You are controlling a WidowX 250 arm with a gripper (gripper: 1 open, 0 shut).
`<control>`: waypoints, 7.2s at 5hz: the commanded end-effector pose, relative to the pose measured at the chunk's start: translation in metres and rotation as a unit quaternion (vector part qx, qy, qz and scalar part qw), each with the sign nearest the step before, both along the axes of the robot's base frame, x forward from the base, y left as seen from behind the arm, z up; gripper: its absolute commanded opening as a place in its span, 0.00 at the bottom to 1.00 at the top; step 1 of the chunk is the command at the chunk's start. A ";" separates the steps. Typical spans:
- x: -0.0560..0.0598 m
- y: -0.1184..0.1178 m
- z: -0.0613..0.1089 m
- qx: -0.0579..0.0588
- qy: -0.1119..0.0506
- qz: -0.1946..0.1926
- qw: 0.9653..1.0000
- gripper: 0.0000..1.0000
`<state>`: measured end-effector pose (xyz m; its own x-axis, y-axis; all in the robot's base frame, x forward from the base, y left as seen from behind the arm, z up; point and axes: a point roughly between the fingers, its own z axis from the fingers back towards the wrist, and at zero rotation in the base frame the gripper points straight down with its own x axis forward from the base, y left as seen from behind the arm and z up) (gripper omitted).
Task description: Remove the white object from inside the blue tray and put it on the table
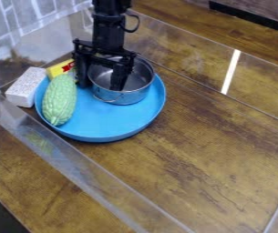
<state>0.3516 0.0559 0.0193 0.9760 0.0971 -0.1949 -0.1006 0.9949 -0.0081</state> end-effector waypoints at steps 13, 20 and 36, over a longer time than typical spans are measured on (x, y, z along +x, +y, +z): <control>0.022 -0.047 -0.007 0.028 -0.002 -0.033 0.999 1.00; 0.030 -0.055 -0.009 0.032 -0.001 -0.045 0.998 1.00; 0.047 -0.066 -0.007 0.033 -0.007 -0.058 0.998 1.00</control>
<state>0.3982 0.0138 0.0183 0.9838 0.0246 -0.1776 -0.0153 0.9985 0.0534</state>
